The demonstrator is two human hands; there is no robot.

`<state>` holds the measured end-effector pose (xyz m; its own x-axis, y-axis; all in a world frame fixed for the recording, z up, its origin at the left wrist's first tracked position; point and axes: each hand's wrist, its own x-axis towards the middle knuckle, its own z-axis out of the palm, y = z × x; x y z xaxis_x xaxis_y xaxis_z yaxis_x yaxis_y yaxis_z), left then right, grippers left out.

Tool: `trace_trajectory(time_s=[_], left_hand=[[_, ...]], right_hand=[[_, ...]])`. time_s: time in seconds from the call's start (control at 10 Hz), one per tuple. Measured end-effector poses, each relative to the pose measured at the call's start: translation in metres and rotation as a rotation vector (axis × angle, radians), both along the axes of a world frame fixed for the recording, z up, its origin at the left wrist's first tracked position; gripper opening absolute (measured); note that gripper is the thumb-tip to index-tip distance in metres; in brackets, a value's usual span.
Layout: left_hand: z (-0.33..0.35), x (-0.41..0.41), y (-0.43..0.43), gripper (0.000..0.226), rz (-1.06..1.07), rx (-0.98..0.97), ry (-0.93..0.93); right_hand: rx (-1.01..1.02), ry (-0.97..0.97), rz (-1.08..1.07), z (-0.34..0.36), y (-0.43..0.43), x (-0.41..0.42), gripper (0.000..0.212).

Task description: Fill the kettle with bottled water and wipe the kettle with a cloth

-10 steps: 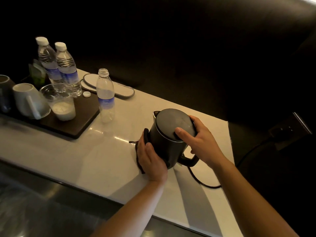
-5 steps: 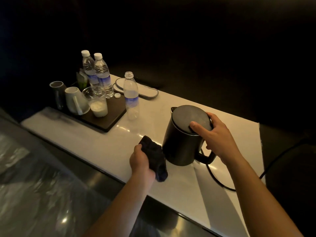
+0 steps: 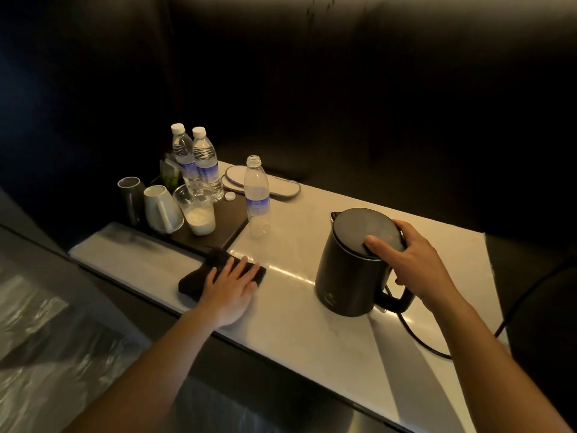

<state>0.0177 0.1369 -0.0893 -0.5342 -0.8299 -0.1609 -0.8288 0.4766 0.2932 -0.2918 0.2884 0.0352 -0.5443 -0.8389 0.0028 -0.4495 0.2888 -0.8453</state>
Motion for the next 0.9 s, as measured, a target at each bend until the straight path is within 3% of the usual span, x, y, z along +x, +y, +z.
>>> trace_trajectory(time_s=[0.2, 0.5, 0.8, 0.9], left_hand=[[0.004, -0.018, -0.026, 0.062, -0.083, 0.088, -0.102], [-0.005, -0.021, -0.028, 0.063, -0.064, 0.012, -0.027], [0.009, 0.009, -0.04, 0.059, -0.156, 0.181, 0.229], [0.018, 0.027, -0.04, 0.061, -0.212, 0.078, 0.185]], right_hand=[[0.038, 0.02, -0.011, 0.006, 0.003, 0.003, 0.063], [0.02, 0.074, -0.077, 0.016, 0.007, 0.02, 0.077], [0.074, 0.341, -0.346, 0.018, 0.018, 0.042, 0.088], [0.047, 0.442, -0.439, 0.015, 0.026, 0.05, 0.086]])
